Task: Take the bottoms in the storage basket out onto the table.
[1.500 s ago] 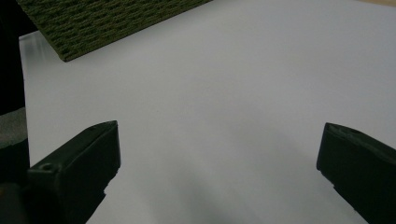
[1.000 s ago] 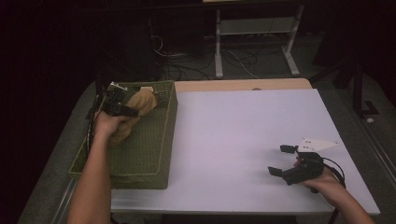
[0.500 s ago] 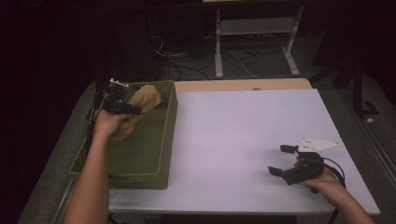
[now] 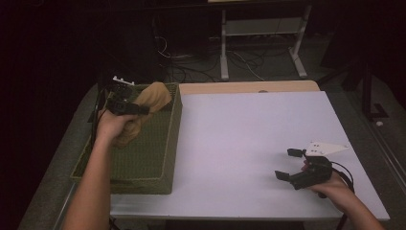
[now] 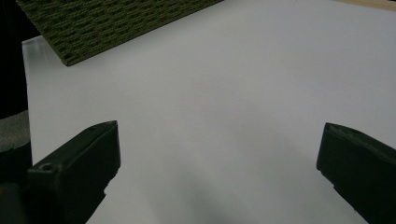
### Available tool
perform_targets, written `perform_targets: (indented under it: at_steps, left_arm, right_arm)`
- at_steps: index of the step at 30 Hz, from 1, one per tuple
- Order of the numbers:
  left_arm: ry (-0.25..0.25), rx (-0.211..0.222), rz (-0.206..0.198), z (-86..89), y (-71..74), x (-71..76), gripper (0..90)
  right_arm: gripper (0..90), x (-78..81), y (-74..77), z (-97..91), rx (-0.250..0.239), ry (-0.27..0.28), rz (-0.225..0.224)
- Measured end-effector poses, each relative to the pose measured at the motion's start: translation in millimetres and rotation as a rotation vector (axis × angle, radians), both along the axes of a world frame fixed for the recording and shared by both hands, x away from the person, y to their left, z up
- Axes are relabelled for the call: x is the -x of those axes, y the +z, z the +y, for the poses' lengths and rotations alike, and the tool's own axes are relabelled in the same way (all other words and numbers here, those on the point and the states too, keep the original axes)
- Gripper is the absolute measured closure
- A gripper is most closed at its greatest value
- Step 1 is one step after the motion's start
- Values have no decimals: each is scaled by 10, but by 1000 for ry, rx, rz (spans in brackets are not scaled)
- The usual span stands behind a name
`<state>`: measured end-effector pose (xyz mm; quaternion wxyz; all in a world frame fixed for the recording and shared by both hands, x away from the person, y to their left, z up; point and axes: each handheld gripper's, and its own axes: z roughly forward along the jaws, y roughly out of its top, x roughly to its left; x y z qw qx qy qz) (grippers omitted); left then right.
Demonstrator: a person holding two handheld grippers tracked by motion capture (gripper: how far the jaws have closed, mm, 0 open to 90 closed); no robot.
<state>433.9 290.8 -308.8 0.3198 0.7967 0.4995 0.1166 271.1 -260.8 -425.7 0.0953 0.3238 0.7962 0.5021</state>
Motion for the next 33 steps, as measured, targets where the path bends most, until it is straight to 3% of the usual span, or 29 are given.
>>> perform_targets:
  at_steps: [12, 33]
  left_arm:
    - [-86, 18, -32, -275, 191, 113, 708]
    - [-221, 19, -67, -782, 367, 237, 708]
  right_arm:
    - [2, 0, 0, 2, 1, 1, -1]
    - [2, 2, 5, -3, 0, 0, -3]
